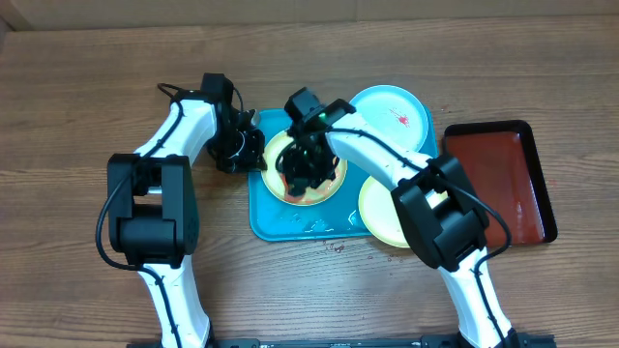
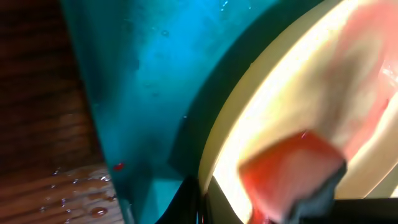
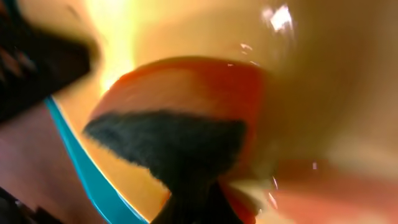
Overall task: Clean dirty plates on tray and stack at the side
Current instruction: 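Scrub the yellow plate with the sponge while the left gripper holds it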
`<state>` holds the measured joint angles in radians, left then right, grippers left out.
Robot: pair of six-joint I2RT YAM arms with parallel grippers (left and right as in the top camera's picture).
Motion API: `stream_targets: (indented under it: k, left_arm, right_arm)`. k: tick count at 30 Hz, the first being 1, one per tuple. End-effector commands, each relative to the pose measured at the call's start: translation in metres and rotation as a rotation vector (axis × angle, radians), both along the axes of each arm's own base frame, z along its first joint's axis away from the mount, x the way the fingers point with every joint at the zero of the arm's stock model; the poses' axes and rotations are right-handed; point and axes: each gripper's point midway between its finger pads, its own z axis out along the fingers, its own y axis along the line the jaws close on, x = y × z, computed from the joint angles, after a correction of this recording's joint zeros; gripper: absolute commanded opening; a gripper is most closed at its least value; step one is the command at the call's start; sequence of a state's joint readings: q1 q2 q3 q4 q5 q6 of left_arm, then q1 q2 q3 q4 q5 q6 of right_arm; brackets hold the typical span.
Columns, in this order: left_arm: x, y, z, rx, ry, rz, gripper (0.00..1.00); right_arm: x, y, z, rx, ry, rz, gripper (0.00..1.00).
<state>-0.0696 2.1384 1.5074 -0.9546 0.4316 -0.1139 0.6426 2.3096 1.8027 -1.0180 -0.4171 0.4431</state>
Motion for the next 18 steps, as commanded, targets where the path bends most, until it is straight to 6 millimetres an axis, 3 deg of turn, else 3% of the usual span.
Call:
stream_targets:
  k: [1,5,11,15,18]
  left_arm:
    - [0.001,0.003,-0.001,-0.018,-0.005,-0.008,0.04]
    - [0.0,0.005,-0.003,-0.003,-0.003,-0.011,0.04]
    - [0.0,0.003,-0.002,-0.003,-0.003,-0.018,0.04]
    - [-0.001,0.003,-0.002,-0.002,0.001,-0.018,0.04]
    - [-0.001,0.004,-0.003,0.001,0.0,-0.021,0.04]
  right_arm:
    - [0.006,-0.039,-0.015,-0.159,-0.018,-0.01,0.04]
    - [0.027,-0.068,-0.017,-0.247,-0.068,-0.055,0.04]
    - [0.075,-0.112,-0.014,-0.365,-0.208,-0.15,0.04]
    - [0.092,-0.113,-0.013,-0.371,-0.277,-0.171,0.04]
    - [0.107,-0.102,-0.01,-0.327,-0.342,-0.183,0.04]
